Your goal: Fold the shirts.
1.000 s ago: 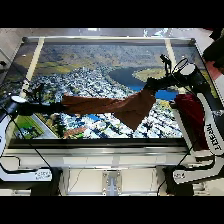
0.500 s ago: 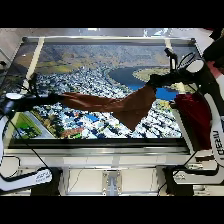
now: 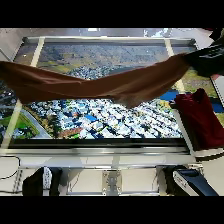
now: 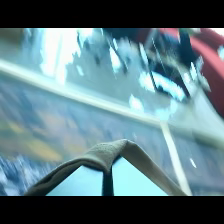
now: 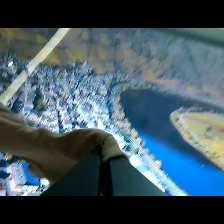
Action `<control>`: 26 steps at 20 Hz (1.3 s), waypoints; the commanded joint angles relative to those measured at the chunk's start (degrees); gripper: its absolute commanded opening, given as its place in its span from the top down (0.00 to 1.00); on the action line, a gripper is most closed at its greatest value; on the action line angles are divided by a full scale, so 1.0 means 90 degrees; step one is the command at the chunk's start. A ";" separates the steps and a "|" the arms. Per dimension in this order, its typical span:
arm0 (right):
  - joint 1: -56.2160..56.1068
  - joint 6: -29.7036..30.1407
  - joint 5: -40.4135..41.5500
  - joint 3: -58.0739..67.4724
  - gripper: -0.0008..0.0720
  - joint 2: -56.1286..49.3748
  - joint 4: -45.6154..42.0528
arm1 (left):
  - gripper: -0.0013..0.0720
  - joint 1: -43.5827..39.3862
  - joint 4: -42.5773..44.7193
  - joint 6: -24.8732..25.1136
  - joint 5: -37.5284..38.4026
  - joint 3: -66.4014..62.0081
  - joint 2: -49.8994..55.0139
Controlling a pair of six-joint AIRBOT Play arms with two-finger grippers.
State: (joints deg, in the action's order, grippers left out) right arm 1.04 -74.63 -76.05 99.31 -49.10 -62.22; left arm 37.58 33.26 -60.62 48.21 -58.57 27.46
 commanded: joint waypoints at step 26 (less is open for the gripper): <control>0.0253 -0.0221 0.1370 0.1416 0.34 -0.6380 0.0437 | 0.10 -0.1977 -0.0274 -0.1001 -0.1061 -0.1418 0.6399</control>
State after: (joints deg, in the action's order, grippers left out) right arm 1.83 -75.70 -58.94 106.06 -105.86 -56.95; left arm 18.13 34.02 -70.22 37.74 -68.64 87.15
